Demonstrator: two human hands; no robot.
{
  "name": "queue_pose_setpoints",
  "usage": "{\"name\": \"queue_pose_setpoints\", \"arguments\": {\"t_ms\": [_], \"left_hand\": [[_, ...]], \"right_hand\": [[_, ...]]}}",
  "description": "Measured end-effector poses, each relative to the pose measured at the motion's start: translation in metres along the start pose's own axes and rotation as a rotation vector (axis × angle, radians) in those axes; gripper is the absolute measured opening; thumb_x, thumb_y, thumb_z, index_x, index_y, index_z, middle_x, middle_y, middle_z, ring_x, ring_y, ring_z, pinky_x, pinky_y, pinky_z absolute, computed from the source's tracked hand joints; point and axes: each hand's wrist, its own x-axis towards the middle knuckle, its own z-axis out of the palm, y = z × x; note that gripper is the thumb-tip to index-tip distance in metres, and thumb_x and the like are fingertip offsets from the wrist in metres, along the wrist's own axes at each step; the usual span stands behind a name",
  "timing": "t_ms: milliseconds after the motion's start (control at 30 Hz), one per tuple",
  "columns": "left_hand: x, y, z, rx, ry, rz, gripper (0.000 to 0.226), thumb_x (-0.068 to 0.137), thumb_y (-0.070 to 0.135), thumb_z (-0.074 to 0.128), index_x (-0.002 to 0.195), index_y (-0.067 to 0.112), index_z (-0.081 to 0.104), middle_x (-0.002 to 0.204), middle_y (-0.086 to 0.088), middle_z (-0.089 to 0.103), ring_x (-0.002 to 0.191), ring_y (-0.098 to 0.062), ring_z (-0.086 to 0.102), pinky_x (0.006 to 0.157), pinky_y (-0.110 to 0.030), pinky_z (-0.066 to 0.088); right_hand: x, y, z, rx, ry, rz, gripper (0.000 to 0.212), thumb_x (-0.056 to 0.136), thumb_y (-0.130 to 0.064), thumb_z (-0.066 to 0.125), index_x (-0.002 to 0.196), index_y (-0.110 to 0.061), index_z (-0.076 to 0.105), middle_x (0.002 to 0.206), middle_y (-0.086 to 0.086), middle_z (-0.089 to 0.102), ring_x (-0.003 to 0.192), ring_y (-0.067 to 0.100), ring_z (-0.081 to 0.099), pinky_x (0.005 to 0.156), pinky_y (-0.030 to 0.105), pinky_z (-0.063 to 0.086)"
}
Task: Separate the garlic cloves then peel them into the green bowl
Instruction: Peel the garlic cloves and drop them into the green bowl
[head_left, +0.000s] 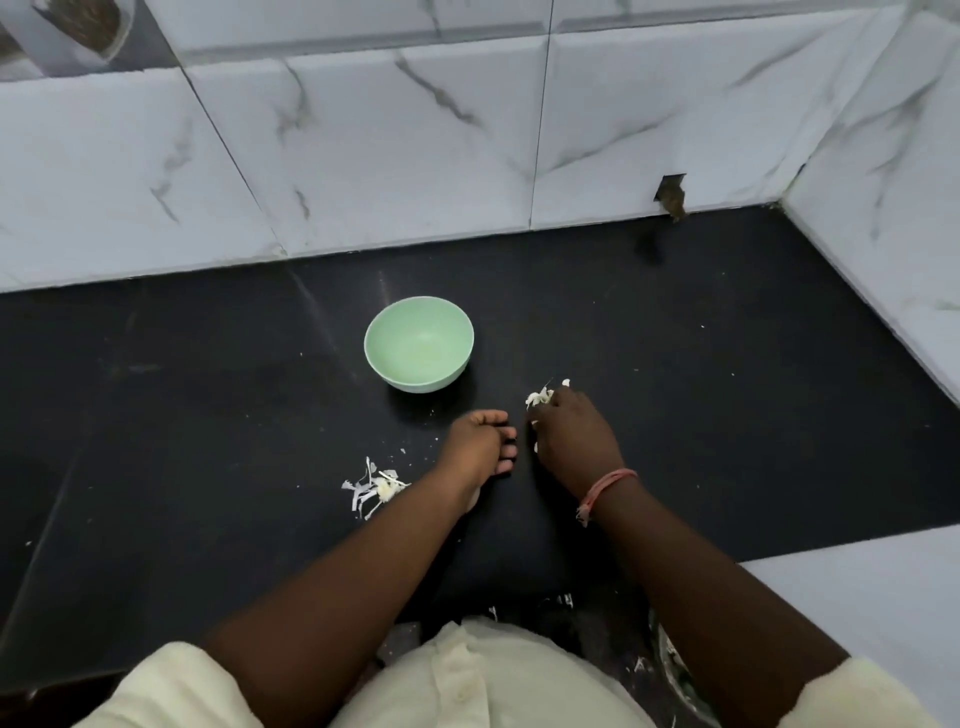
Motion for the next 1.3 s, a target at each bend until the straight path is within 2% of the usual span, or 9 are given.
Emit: {"name": "queue_pose_setpoints", "arguments": {"t_ms": [133, 233, 333, 433, 533, 767, 967, 1133, 1300], "left_hand": [[-0.006, 0.006, -0.012, -0.002, -0.088, -0.009, 0.022, 0.101, -0.002, 0.045, 0.112, 0.011, 0.06, 0.087, -0.003, 0.064, 0.061, -0.011, 0.055, 0.052, -0.02, 0.049], [-0.008, 0.006, -0.012, -0.017, -0.124, 0.002, 0.021, 0.102, -0.001, 0.047, 0.104, 0.012, 0.062, 0.084, -0.004, 0.064, 0.059, -0.011, 0.054, 0.053, -0.02, 0.047], [-0.009, 0.006, -0.01, -0.052, -0.135, 0.034, 0.019, 0.102, 0.0, 0.051, 0.102, 0.011, 0.066, 0.082, -0.006, 0.063, 0.058, -0.011, 0.053, 0.056, -0.021, 0.045], [-0.013, 0.006, -0.009, -0.077, -0.148, 0.071, 0.018, 0.101, 0.0, 0.054, 0.106, 0.01, 0.067, 0.08, -0.006, 0.062, 0.061, -0.012, 0.052, 0.059, -0.022, 0.044], [-0.016, 0.006, -0.009, -0.096, -0.175, 0.116, 0.018, 0.099, 0.003, 0.058, 0.108, 0.01, 0.072, 0.087, -0.007, 0.071, 0.073, -0.013, 0.065, 0.067, -0.023, 0.052], [-0.029, 0.004, -0.023, -0.249, -0.186, 0.174, 0.02, 0.094, -0.005, 0.063, 0.113, -0.01, 0.068, 0.095, -0.018, 0.075, 0.076, -0.017, 0.074, 0.068, -0.025, 0.059], [-0.037, -0.001, -0.056, -0.283, -0.105, 0.166, 0.015, 0.087, -0.005, 0.071, 0.099, 0.005, 0.074, 0.089, -0.011, 0.076, 0.081, -0.02, 0.074, 0.071, -0.022, 0.058], [-0.044, -0.005, -0.08, -0.361, -0.065, 0.231, 0.014, 0.085, -0.004, 0.071, 0.097, 0.003, 0.072, 0.082, -0.008, 0.074, 0.078, -0.02, 0.072, 0.073, -0.024, 0.059], [-0.047, -0.003, -0.098, -0.244, 0.008, 0.344, 0.013, 0.085, -0.004, 0.073, 0.097, 0.001, 0.072, 0.08, -0.007, 0.073, 0.079, -0.02, 0.068, 0.073, -0.025, 0.058]], "right_hand": [[0.0, -0.007, -0.012, 0.336, 0.093, 0.166, 0.014, 0.085, -0.005, 0.071, 0.093, -0.01, 0.079, 0.1, 0.012, 0.062, 0.094, 0.027, 0.06, 0.079, 0.027, 0.042], [-0.003, -0.015, -0.021, 0.488, 0.12, 0.334, 0.011, 0.087, -0.006, 0.071, 0.092, -0.011, 0.079, 0.1, 0.005, 0.069, 0.088, 0.012, 0.059, 0.068, 0.007, 0.035], [-0.01, -0.019, -0.022, 0.578, 0.194, 0.405, 0.018, 0.09, -0.003, 0.066, 0.096, -0.015, 0.078, 0.099, 0.001, 0.075, 0.09, 0.011, 0.067, 0.071, 0.001, 0.038], [-0.02, -0.025, -0.024, 0.686, 0.239, 0.417, 0.02, 0.091, -0.003, 0.066, 0.103, -0.017, 0.074, 0.092, -0.007, 0.072, 0.084, 0.001, 0.067, 0.073, 0.006, 0.046], [-0.028, -0.036, -0.027, 0.792, 0.237, 0.375, 0.017, 0.089, -0.005, 0.07, 0.09, -0.021, 0.074, 0.087, -0.012, 0.073, 0.083, -0.001, 0.068, 0.076, 0.015, 0.052], [-0.034, -0.05, -0.02, 1.219, 0.194, 0.474, 0.009, 0.09, 0.004, 0.069, 0.09, -0.003, 0.076, 0.084, 0.013, 0.077, 0.076, 0.02, 0.073, 0.071, 0.032, 0.062], [-0.033, -0.069, -0.016, 1.331, 0.063, 0.383, 0.006, 0.092, 0.008, 0.065, 0.094, 0.004, 0.069, 0.08, 0.012, 0.073, 0.067, 0.016, 0.07, 0.064, 0.025, 0.06], [-0.025, -0.09, -0.013, 1.281, -0.037, 0.255, 0.005, 0.095, 0.004, 0.064, 0.096, 0.005, 0.068, 0.078, 0.013, 0.07, 0.065, 0.01, 0.066, 0.06, 0.022, 0.056], [-0.018, -0.1, -0.01, 1.23, -0.085, 0.152, 0.006, 0.098, -0.002, 0.062, 0.095, 0.001, 0.068, 0.082, 0.016, 0.07, 0.069, 0.015, 0.064, 0.062, 0.03, 0.057]]}}
